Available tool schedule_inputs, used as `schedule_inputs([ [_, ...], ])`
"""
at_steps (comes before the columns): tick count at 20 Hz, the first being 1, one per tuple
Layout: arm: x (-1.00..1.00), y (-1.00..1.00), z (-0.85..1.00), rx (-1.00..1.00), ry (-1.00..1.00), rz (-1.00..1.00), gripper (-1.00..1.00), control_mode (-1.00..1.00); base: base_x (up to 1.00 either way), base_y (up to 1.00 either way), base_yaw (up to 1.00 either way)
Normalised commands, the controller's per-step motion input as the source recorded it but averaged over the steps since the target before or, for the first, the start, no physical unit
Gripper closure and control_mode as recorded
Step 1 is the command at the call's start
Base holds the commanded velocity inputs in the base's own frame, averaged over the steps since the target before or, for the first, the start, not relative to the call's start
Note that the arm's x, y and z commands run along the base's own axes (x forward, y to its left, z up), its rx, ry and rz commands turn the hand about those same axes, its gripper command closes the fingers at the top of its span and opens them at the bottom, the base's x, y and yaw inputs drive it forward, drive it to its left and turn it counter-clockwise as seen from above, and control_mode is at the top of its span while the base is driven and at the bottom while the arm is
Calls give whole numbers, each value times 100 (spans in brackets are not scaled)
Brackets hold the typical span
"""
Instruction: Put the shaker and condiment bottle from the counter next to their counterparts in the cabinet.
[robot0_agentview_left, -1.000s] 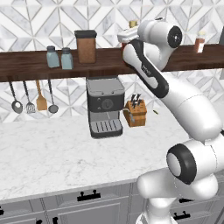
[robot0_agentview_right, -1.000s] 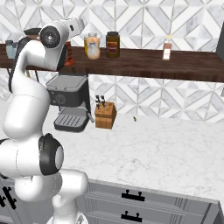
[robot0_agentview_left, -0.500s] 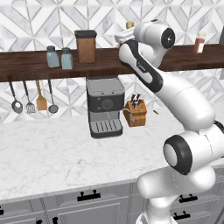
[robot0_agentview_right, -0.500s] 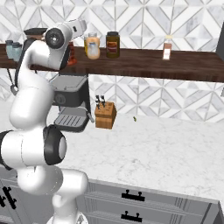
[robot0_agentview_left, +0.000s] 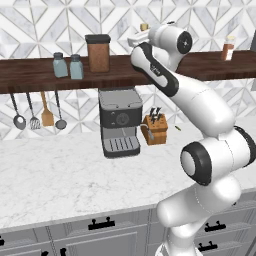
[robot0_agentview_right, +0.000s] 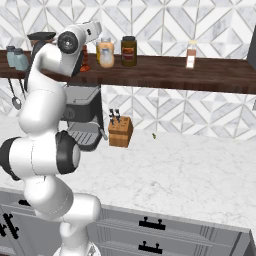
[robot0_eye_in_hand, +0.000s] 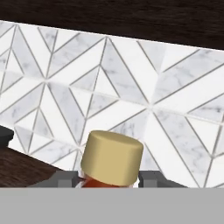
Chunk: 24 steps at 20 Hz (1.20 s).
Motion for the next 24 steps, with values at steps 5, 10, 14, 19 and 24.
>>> schedule_inputs([
  [5, 31, 0, -21, 0, -2, 0, 100, -100, 0, 0, 0],
  [10, 25, 0, -36, 0, 0, 0, 100, -100, 0, 0, 0],
  [14, 24, 0, -29, 0, 0, 0, 100, -100, 0, 0, 0],
  [19, 38, 0, 0, 0, -3, 0, 100, -100, 0, 0, 0],
  [24, 34, 0, 0, 0, -2, 0, 100, -100, 0, 0, 0],
])
